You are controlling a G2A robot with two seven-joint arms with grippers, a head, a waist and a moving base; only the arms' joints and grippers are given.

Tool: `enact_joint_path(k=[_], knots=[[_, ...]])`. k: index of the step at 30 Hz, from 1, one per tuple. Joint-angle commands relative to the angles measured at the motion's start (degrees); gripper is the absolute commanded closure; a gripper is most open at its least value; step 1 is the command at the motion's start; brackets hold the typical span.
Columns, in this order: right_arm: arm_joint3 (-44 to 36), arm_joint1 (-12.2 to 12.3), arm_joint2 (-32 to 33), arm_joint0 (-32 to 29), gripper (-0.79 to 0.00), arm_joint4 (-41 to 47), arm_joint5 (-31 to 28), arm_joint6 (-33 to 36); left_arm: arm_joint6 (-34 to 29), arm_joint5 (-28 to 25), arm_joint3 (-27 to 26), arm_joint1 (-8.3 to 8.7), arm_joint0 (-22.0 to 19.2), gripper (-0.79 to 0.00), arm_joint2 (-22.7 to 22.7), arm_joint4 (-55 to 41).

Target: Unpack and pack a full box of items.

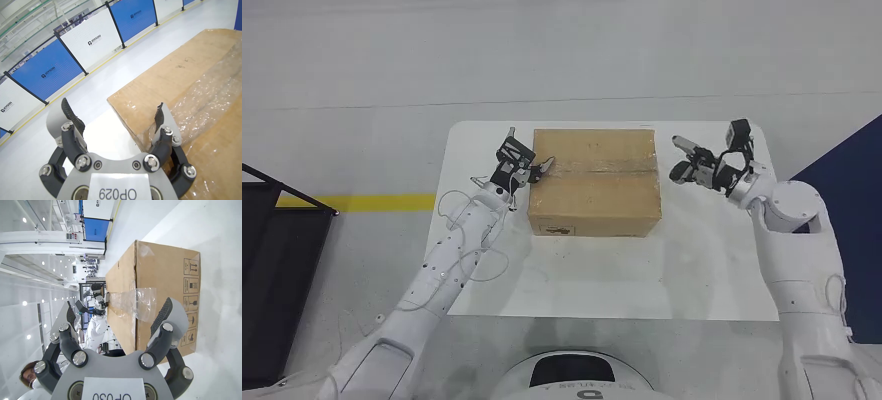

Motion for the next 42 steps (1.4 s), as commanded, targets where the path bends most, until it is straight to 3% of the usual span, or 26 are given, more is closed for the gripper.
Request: enact_joint_path(k=[1, 6, 14, 15, 17, 22, 23, 33, 42], knots=[[-2.51, 0.06, 0.29, -0.66, -0.785, -0.02, -0.85, -1.69, 0.0, 0.0, 0.0, 0.0, 0.0, -0.785, 0.0, 0.0], [-7.09, 0.2, -1.1, -0.6, -0.785, -3.92, 4.14, -5.14, 0.0, 0.0, 0.0, 0.0, 0.0, -0.785, 0.0, 0.0], [1.1, 0.44, -2.58, 3.14, -0.785, -3.68, 8.54, -2.59, 0.0, 0.0, 0.0, 0.0, 0.0, -0.785, 0.0, 0.0], [1.9, 0.53, -2.57, 3.33, -0.711, -3.18, 7.84, -1.07, 0.0, 0.0, 0.0, 0.0, 0.0, -0.785, 0.0, 0.0], [3.27, 0.74, -2.26, 3.52, -0.403, -2.19, 6.4, 1.48, 0.0, 0.0, 0.0, 0.0, 0.0, -0.785, 0.0, 0.0], [5.17, 1.07, -2.43, 4.18, -0.126, -2.1, 5.45, 3.16, 0.0, 0.0, 0.0, 0.0, 0.0, -0.785, 0.0, 0.0], [5.3, 1.1, -2.6, 4.22, -0.003, -2.03, 5.24, 3.45, 0.0, 0.0, 0.0, 0.0, 0.0, -0.785, 0.0, 0.0], [5.98, 1.45, -3.59, 4.95, 0.0, -1.55, 4.79, 3.89, 0.0, 0.0, 0.0, 0.0, 0.0, -0.785, 0.0, 0.0], [2.77, 2.14, -1.72, 1.11, 0.0, -0.99, 4.45, 2.01, 0.0, 0.0, 0.0, 0.0, 0.0, -0.785, 0.0, 0.0]])
